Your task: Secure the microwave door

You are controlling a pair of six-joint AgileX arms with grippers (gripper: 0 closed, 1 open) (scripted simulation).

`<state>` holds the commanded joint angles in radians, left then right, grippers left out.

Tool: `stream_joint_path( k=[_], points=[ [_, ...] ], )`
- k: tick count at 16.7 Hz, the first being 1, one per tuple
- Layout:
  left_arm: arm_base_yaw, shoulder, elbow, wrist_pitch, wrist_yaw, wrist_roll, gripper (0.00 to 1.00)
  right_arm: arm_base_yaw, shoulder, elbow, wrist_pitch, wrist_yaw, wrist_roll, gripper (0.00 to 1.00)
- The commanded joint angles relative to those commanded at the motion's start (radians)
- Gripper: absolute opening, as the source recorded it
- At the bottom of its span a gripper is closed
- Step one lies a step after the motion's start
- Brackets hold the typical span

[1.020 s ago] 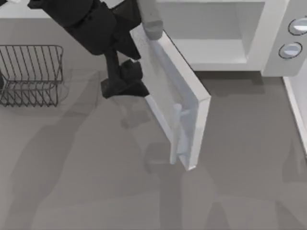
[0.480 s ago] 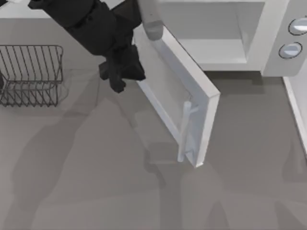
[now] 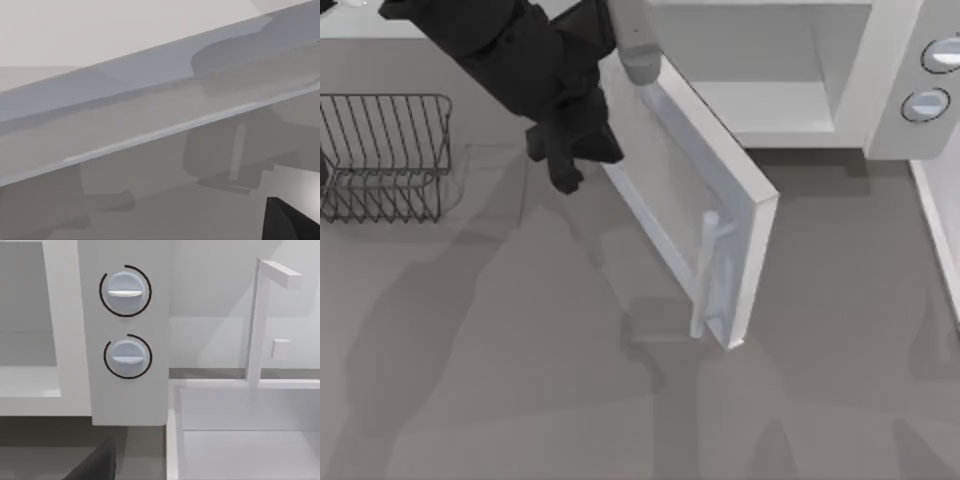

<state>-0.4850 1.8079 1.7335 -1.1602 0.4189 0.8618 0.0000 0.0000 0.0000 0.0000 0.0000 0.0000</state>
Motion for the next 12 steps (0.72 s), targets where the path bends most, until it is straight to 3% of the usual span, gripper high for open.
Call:
stream_joint_path(
  k=[12],
  points=[
    [-0.047, 0.032, 0.039, 0.013, -0.016, -0.049, 0.00, 0.000, 0.000, 0.000, 0.000, 0.000, 0.000, 1.00]
  ],
)
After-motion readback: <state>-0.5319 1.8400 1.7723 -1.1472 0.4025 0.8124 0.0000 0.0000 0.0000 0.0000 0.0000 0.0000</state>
